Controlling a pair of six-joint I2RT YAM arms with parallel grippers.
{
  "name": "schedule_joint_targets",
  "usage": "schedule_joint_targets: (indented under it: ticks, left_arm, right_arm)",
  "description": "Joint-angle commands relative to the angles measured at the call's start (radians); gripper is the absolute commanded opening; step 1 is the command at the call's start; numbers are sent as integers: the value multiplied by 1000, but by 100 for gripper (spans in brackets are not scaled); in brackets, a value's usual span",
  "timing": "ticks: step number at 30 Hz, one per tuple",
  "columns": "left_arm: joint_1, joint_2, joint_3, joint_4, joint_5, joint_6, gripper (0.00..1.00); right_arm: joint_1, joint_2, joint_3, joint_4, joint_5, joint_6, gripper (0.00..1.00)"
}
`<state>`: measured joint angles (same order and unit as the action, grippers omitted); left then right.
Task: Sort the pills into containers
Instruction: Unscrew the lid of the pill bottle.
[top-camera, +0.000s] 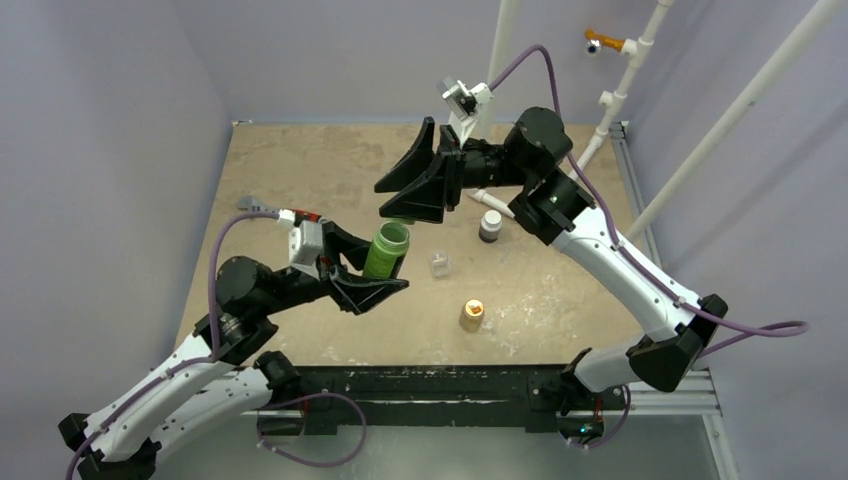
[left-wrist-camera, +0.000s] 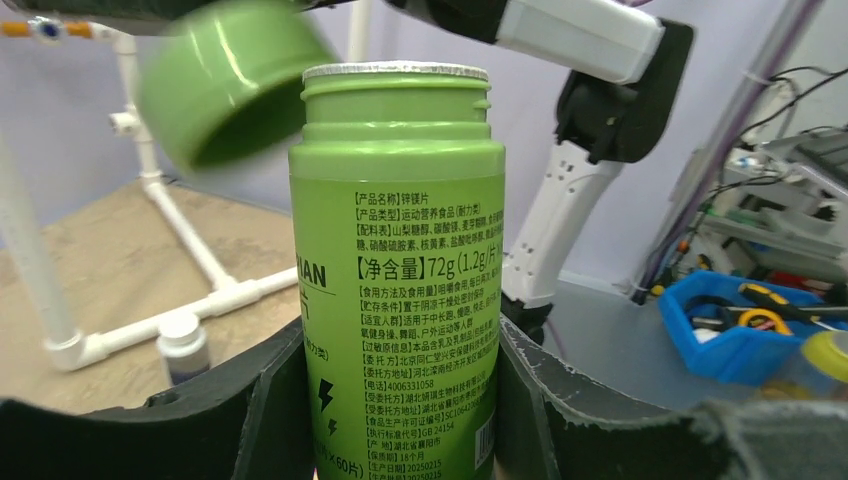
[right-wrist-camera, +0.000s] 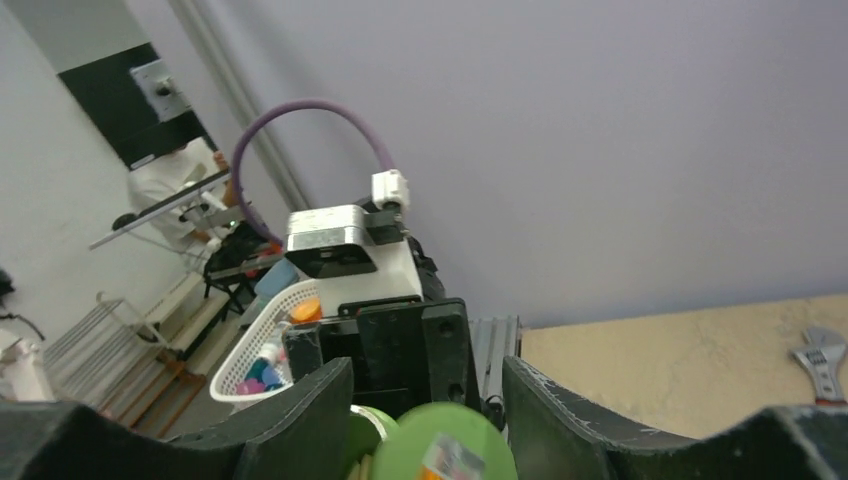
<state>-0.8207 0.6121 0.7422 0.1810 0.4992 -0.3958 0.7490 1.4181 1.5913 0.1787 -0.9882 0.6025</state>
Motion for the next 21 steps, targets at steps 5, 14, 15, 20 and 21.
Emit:
schedule_joint_targets:
  ticks: [5, 14, 15, 20, 21]
  left_arm:
    - [-1, 20, 59, -139, -207, 178, 0]
    - [0, 37, -78, -67, -456, 137, 0]
    - [0, 36, -84, -65, -456, 135, 0]
    - [0, 27, -103, -65, -486, 135, 0]
    - [0, 28, -101, -68, -491, 134, 0]
  right_arm:
    - [-5, -23, 60, -306, 315, -137, 53]
    - [-80, -28, -121, -452, 741, -71, 54]
    - [-83, -34, -144, -466, 783, -60, 54]
    - [-100, -53, -246, -525, 909, -3, 58]
    - [-102, -55, -262, -532, 917, 4, 59]
